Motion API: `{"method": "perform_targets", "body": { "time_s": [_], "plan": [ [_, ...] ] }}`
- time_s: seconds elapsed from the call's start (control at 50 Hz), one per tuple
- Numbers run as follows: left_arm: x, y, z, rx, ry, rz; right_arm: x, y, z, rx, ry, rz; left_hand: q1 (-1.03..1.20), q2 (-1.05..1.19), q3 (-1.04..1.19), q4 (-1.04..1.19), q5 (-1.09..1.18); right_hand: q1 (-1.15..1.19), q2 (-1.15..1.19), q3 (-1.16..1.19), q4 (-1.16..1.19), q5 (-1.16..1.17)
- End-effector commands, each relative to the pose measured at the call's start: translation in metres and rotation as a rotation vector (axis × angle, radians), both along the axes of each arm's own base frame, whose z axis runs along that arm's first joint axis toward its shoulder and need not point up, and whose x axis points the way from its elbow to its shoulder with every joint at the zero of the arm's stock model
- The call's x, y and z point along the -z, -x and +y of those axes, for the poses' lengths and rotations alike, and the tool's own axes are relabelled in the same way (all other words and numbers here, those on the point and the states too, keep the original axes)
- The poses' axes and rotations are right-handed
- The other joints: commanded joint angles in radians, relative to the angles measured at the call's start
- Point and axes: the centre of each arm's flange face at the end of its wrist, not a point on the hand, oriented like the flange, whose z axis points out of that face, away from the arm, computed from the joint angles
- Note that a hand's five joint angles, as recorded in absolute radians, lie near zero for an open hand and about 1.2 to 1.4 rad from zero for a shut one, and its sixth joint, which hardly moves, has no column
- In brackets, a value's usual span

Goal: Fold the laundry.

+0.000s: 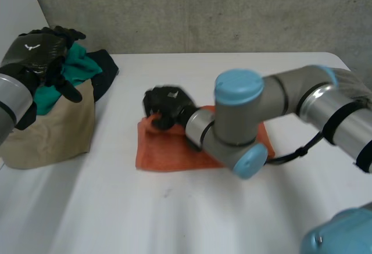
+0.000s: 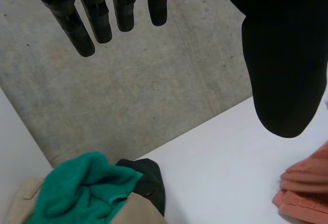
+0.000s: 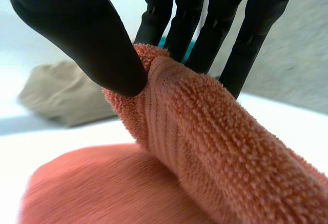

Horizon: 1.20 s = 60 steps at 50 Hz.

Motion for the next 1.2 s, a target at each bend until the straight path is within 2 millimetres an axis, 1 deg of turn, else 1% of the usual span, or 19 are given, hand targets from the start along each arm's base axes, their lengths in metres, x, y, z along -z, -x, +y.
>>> {"method": "perform_targets", "body": {
  "time_s": [0.02, 0.08, 0.14, 0.16, 0.18, 0.28, 0.32, 0.34, 0.36, 0.42, 0.48, 0.54, 0.64, 0.8, 1.0, 1.08, 1.1, 1.12, 1.2],
  "plan": [
    [0.003, -0.005, 0.003, -0.004, -0.006, -0.002, 0.033, 0.001, 0.037, -0.033, 0.010, 0.121, -0.013, -0.022, -0.029, -0.016, -0.050, 0.280, 0.219, 0.216, 0.203, 0.217],
    [0.005, -0.006, 0.002, -0.003, -0.014, -0.003, 0.036, 0.008, 0.047, -0.053, 0.018, 0.188, -0.013, -0.022, -0.029, -0.016, -0.050, 0.280, 0.219, 0.216, 0.203, 0.217],
    [0.006, -0.005, 0.000, 0.001, -0.013, -0.007, 0.024, 0.012, 0.048, -0.048, 0.046, 0.198, -0.013, -0.022, -0.029, -0.016, -0.050, 0.279, 0.219, 0.216, 0.202, 0.217],
    [0.007, -0.004, -0.003, 0.004, -0.016, -0.007, 0.017, 0.013, 0.046, -0.035, 0.061, 0.192, -0.013, -0.022, -0.029, -0.016, -0.050, -0.642, -0.703, -0.706, -0.719, -0.704],
    [0.007, -0.003, -0.004, 0.009, -0.014, -0.007, 0.013, 0.015, 0.043, -0.020, 0.072, 0.190, -0.013, -0.022, -0.029, -0.016, -0.050, -0.942, -1.003, -1.006, -1.019, -1.004],
    [0.010, 0.015, -0.014, 0.052, -0.017, -0.008, -0.015, 0.036, 0.013, 0.149, 0.118, 0.178, -0.013, -0.022, -0.029, -0.016, -0.050, -0.942, -1.003, -1.006, -1.019, -1.004],
    [0.010, 0.026, -0.019, 0.069, -0.016, -0.006, -0.031, 0.053, -0.004, 0.255, 0.141, 0.181, -0.013, -0.022, -0.029, -0.016, -0.050, -0.942, -1.003, -1.006, -1.019, -1.004],
    [0.010, 0.034, -0.021, 0.072, -0.012, -0.009, -0.042, 0.076, -0.023, 0.371, 0.165, 0.209, -0.013, -0.022, -0.029, -0.016, -0.050, -0.942, -1.003, -1.006, -1.019, -1.004],
    [0.012, 0.043, -0.024, 0.075, -0.015, -0.010, -0.043, 0.084, -0.027, 0.405, 0.166, 0.230, -0.013, -0.022, -0.029, -0.016, -0.050, -0.942, -1.003, -1.006, -1.019, -1.004],
    [0.018, 0.069, -0.023, 0.110, -0.024, -0.020, -0.036, 0.114, -0.036, 0.489, 0.152, 0.336, -0.013, -0.022, -0.029, -0.016, -0.050, -0.942, -1.003, -1.006, -1.019, -1.004],
    [0.038, 0.103, -0.020, 0.174, -0.061, -0.043, -0.025, 0.146, -0.038, 0.519, 0.132, 0.432, -0.013, -0.022, -0.029, -0.016, -0.050, -0.942, -1.003, -1.006, -1.019, -1.004],
    [0.055, 0.125, -0.016, 0.218, -0.090, -0.073, -0.016, 0.160, -0.036, 0.518, 0.121, 0.466, -0.013, -0.022, -0.029, -0.016, -0.050, -0.942, -1.003, -1.006, -1.019, -1.004],
    [0.111, 0.156, -0.014, 0.266, -0.177, -0.209, 0.010, 0.179, -0.027, 0.474, 0.097, 0.482, -0.013, -0.022, -0.029, -0.016, -0.050, -0.942, -1.003, -1.006, -1.019, -1.004],
    [0.154, 0.147, -0.023, 0.108, -0.251, -0.392, 0.033, 0.191, -0.025, 0.483, 0.116, 0.457, -0.013, -0.022, -0.029, -0.016, -0.050, -0.813, -0.874, -0.877, -0.890, -0.875],
    [0.152, 0.142, -0.019, 0.094, -0.250, -0.425, 0.049, 0.196, -0.037, 0.500, 0.168, 0.464, -0.013, -0.022, -0.029, -0.016, -0.050, -0.699, -0.759, -0.762, -0.776, -0.761],
    [0.140, 0.140, -0.018, 0.086, -0.231, -0.402, 0.054, 0.199, -0.042, 0.514, 0.173, 0.470, -0.013, -0.022, -0.029, -0.016, -0.050, -0.368, -0.429, -0.432, -0.445, -0.430],
    [0.134, 0.139, -0.016, 0.087, -0.225, -0.393, 0.053, 0.201, -0.044, 0.520, 0.184, 0.461, -0.013, -0.022, -0.029, -0.016, -0.050, 0.046, -0.015, -0.017, -0.031, -0.016],
    [0.131, 0.139, -0.016, 0.086, -0.224, -0.388, 0.053, 0.202, -0.046, 0.526, 0.192, 0.455, -0.013, -0.022, -0.029, -0.016, -0.050, 0.277, 0.217, 0.214, 0.200, 0.215],
    [0.116, 0.135, -0.013, 0.081, -0.210, -0.349, 0.048, 0.208, -0.049, 0.544, 0.219, 0.457, -0.013, -0.022, -0.029, -0.016, -0.050, 0.280, 0.219, 0.216, 0.203, 0.217]
  ]
}}
